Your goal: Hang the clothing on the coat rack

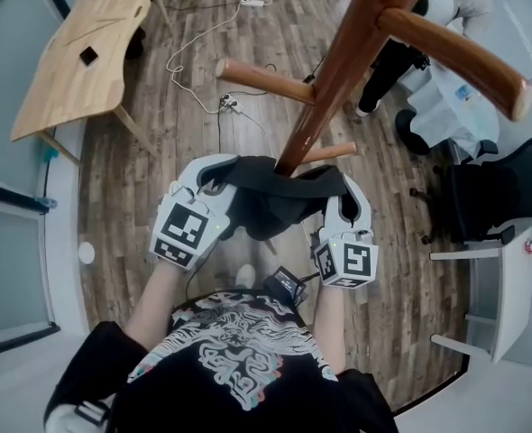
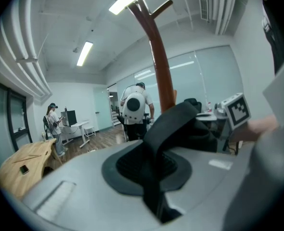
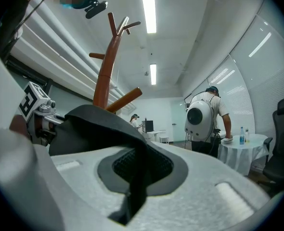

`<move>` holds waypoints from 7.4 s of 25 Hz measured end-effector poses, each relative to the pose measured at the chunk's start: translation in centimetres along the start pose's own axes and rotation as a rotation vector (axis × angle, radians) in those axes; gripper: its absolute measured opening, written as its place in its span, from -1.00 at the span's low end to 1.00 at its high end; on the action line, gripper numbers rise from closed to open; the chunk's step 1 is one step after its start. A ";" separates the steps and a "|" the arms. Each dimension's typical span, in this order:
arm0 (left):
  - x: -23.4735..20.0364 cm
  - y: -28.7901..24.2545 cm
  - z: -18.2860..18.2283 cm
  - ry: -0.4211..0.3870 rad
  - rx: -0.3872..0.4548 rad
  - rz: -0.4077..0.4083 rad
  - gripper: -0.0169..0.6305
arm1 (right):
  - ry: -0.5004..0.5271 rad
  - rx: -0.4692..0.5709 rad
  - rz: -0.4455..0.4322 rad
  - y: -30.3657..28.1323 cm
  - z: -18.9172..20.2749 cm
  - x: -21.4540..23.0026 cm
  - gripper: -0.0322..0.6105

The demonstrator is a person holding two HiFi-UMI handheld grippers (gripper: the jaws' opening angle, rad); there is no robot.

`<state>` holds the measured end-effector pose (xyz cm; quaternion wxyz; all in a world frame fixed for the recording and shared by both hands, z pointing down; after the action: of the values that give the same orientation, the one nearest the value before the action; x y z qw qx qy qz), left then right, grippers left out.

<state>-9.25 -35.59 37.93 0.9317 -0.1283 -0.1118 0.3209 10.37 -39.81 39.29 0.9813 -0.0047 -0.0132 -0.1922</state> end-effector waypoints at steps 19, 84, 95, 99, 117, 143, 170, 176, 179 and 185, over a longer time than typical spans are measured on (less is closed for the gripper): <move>1.0 -1.9 5.0 0.042 -0.108 0.011 -0.93 | 0.016 -0.075 -0.087 -1.4 5.0 -1.5 -0.86; 8.5 -5.7 11.1 0.219 -0.185 0.204 -0.75 | -0.074 -0.206 -0.162 1.3 9.3 -3.3 -0.68; 9.7 -4.2 11.6 0.246 -0.194 0.227 -0.30 | -0.106 -0.195 -0.134 3.8 8.5 -2.4 -0.61; 10.2 -3.2 11.5 0.249 -0.200 0.230 -0.30 | -0.111 -0.193 -0.132 4.8 8.3 -2.6 -0.54; 10.1 3.6 10.4 0.204 -0.063 0.053 -0.25 | -0.010 -0.151 -0.058 11.3 6.5 -4.3 -0.57; 17.8 17.4 11.9 0.161 0.034 0.078 -0.98 | 0.017 -0.130 0.019 28.3 5.1 -11.7 -0.90; 23.4 21.8 10.3 0.207 0.110 0.014 -0.98 | -0.020 -0.116 0.009 35.9 4.1 -11.3 -0.90; 24.2 20.5 9.1 0.216 0.115 -0.012 -0.98 | 0.006 -0.123 -0.039 36.0 3.3 -9.3 -0.90; 25.4 19.9 8.7 0.218 0.107 -0.009 -0.98 | -0.009 -0.131 -0.038 36.5 3.3 -8.1 -0.90; 26.9 19.6 7.3 0.204 0.093 -0.006 -0.98 | -0.039 -0.131 -0.063 37.0 2.5 -7.5 -0.90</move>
<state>-1.88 -2.58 42.13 0.9440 -0.1169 -0.0016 0.3084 17.38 -2.67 41.40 0.9719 -0.0721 -0.0199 -0.2230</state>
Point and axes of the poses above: the fingertips, and each gripper's own axes: y backward along the fingers, x to its right, z out of its underside, the point moved 3 cm from there along y, backward along the fingers, and after that the axes turned 9 degrees about z, right-handed, at the moved point
